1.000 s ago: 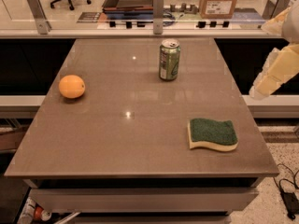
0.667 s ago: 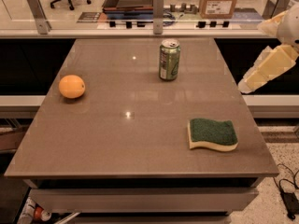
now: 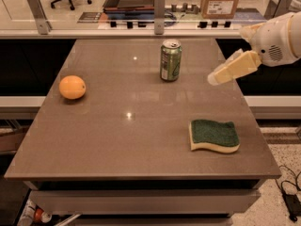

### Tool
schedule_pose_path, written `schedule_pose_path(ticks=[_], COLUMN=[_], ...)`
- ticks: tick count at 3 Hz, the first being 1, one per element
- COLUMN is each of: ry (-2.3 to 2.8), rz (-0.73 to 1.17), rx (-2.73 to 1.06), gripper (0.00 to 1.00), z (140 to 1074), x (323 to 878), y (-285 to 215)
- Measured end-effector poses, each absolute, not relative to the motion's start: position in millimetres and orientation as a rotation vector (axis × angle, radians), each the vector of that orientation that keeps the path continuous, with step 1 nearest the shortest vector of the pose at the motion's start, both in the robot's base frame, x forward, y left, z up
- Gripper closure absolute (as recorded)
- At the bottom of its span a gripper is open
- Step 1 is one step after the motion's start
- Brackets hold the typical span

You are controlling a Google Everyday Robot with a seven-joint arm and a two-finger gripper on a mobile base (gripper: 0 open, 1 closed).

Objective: Knock green can over

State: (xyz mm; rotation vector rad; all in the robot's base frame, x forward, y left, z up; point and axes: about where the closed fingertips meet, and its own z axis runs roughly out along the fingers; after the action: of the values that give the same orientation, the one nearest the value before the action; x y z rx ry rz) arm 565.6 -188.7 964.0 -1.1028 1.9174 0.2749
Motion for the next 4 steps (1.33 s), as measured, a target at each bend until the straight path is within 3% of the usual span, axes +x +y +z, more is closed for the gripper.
schedule_pose_path(ticks=[4], ry=[1.838], rz=[0.35], rx=[-0.935], gripper=[0.0], z=[943], x=[611], y=[-164])
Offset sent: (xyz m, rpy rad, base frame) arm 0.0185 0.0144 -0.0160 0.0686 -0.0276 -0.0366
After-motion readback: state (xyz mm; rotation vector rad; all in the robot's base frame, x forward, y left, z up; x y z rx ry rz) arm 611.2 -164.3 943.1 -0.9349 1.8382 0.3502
